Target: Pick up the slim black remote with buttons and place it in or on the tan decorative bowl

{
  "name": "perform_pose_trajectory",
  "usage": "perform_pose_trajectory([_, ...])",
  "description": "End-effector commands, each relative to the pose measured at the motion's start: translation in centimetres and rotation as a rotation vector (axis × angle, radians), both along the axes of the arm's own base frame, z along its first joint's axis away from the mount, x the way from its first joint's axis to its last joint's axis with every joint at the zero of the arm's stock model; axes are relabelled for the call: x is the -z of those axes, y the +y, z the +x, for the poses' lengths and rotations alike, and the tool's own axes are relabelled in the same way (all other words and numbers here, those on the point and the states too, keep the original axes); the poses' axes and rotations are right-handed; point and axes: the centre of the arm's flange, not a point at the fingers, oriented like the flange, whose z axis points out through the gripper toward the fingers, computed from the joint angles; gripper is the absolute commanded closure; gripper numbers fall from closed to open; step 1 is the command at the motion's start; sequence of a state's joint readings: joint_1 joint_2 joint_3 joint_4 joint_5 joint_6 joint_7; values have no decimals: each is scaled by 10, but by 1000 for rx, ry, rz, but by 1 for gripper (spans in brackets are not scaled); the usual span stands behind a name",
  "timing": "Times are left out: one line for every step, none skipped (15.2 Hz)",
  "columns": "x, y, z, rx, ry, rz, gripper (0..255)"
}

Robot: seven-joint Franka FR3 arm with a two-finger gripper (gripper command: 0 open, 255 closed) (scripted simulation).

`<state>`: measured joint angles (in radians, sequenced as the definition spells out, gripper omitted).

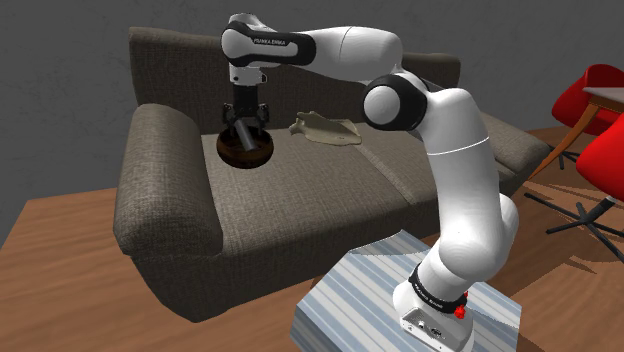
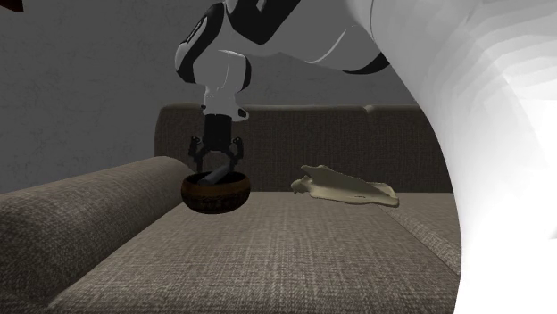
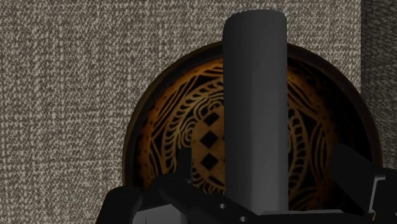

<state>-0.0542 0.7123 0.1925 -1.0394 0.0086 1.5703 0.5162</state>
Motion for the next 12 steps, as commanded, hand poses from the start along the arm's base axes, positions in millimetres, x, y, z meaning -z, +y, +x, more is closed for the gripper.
perform_pose_trajectory([0, 0, 0, 0, 0, 0, 0])
perform_pose_trajectory([-13, -2, 2, 0, 0, 0, 0])
perform_pose_trajectory([-26, -3, 5, 0, 0, 0, 0])
perform_pose_trajectory([-39, -5, 7, 0, 0, 0, 0])
perform_pose_trajectory([-49, -6, 9, 0, 0, 0, 0])
perform_pose_trajectory([-49, -6, 9, 0, 0, 0, 0])
perform_pose_trajectory([-49, -6, 9, 0, 0, 0, 0])
perform_pose_trajectory([-49, -6, 9, 0, 0, 0, 0])
perform_pose_trajectory([-49, -6, 9, 0, 0, 0, 0])
perform_pose_trajectory([-49, -6, 9, 0, 0, 0, 0])
perform_pose_trajectory([-49, -6, 9, 0, 0, 0, 0])
perform_pose_trajectory([-49, -6, 9, 0, 0, 0, 0])
